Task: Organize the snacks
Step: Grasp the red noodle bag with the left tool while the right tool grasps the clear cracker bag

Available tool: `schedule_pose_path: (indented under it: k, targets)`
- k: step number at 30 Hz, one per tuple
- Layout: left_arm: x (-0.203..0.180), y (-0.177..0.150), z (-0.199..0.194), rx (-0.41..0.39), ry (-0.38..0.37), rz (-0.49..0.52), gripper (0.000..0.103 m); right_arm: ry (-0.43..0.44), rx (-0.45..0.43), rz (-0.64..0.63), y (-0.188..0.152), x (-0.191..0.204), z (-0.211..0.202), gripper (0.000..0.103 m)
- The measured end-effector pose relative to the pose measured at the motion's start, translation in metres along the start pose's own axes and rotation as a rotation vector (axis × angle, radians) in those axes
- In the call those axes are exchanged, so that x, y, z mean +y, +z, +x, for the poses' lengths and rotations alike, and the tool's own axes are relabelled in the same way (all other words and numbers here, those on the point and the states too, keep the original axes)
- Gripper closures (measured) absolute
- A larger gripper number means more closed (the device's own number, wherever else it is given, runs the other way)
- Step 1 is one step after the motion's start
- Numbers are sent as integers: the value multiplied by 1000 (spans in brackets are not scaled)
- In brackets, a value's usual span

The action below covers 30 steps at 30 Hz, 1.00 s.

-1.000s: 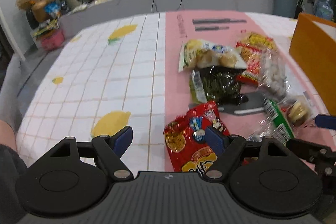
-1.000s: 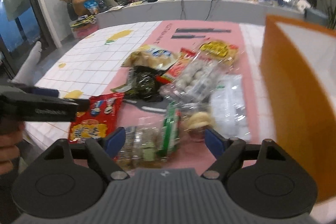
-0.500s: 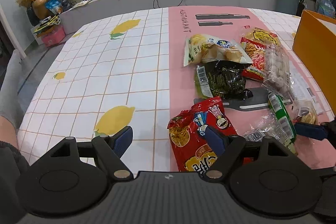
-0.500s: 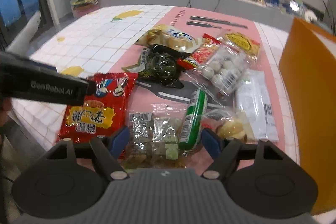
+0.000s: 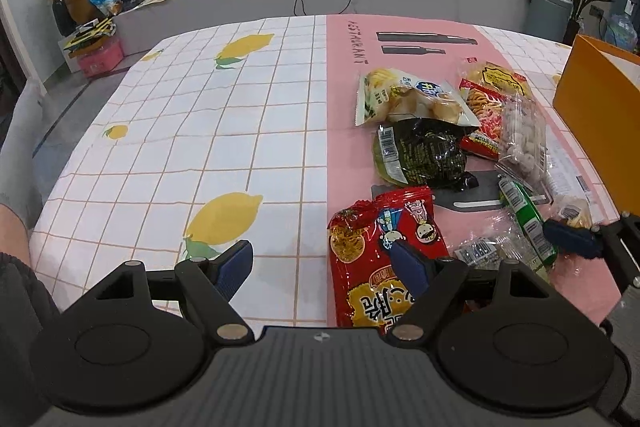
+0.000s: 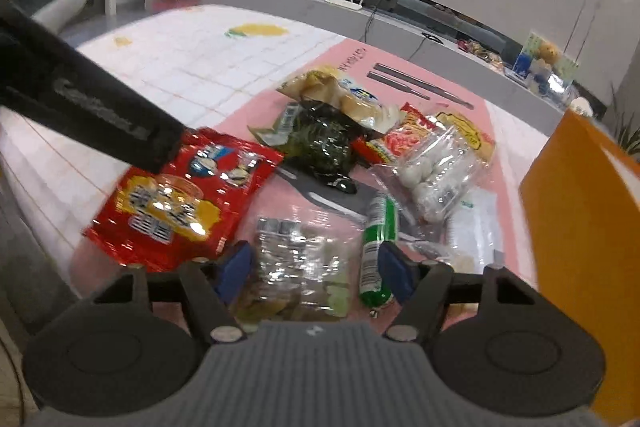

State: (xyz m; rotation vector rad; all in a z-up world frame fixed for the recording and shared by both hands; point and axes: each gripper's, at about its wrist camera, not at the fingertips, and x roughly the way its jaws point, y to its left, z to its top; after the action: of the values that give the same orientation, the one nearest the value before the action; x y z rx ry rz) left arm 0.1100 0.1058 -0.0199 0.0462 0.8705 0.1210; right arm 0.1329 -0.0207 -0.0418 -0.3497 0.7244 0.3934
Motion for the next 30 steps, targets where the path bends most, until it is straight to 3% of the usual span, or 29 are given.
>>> schedule_pose_path:
  k: [4, 6, 9, 10, 12, 15, 19, 24, 30]
  targets:
    - [-1, -2, 1, 5, 3, 2, 11, 4, 10, -19, 0, -1, 1, 31]
    - [-1, -2, 2, 8, 4, 2, 11, -8, 8, -38, -1, -4, 2, 35]
    - [-1, -2, 4, 11, 5, 1, 11, -11, -9, -21, -3, -13, -1, 47]
    - [-1, -2, 4, 12, 5, 1, 11, 0, -19, -21, -4, -15, -3, 58]
    - [-1, -2, 5, 15, 3, -2, 11, -2, -26, -22, -6, -18, -6, 58]
    - [-1, -2, 4, 15, 0, -4, 11, 65, -25, -4, -10, -22, -6, 57]
    - [1, -2, 4, 19, -1, -13, 11, 90, 3, 3, -10, -19, -2, 50]
    - [1, -3, 6, 29, -5, -17, 11, 157, 37, 158, -7, -35, 12, 47]
    - [-1, -5, 8, 49, -27, -13, 11, 133, 4, 110, -10, -29, 7, 58]
